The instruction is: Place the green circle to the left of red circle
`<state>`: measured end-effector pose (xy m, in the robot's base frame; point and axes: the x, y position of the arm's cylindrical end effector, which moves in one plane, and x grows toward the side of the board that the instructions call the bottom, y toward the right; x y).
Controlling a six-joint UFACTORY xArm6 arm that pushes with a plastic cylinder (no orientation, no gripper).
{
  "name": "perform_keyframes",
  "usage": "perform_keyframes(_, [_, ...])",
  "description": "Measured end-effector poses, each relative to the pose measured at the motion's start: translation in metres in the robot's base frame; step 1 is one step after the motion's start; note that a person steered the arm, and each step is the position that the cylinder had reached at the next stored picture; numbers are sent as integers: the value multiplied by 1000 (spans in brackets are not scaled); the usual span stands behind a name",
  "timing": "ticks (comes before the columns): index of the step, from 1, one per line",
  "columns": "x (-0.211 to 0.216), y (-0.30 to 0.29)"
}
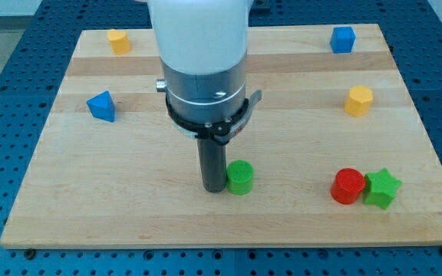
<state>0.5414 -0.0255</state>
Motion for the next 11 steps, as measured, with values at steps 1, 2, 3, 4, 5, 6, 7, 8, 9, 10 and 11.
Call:
perform_keyframes(1, [-12, 5])
perform_keyframes(2, [-14, 30])
perform_keyframes(3, [-14, 61])
perform_keyframes(4, [-14, 88])
perform_keyframes(5, [-14, 103])
perform_keyframes(6, [-14, 111])
perform_keyframes(7, [-13, 120])
perform_keyframes(8, [-13, 123])
perform_keyframes(9, [-14, 127])
perform_keyframes(10, [-29, 121])
perform_keyframes(11, [-56, 120])
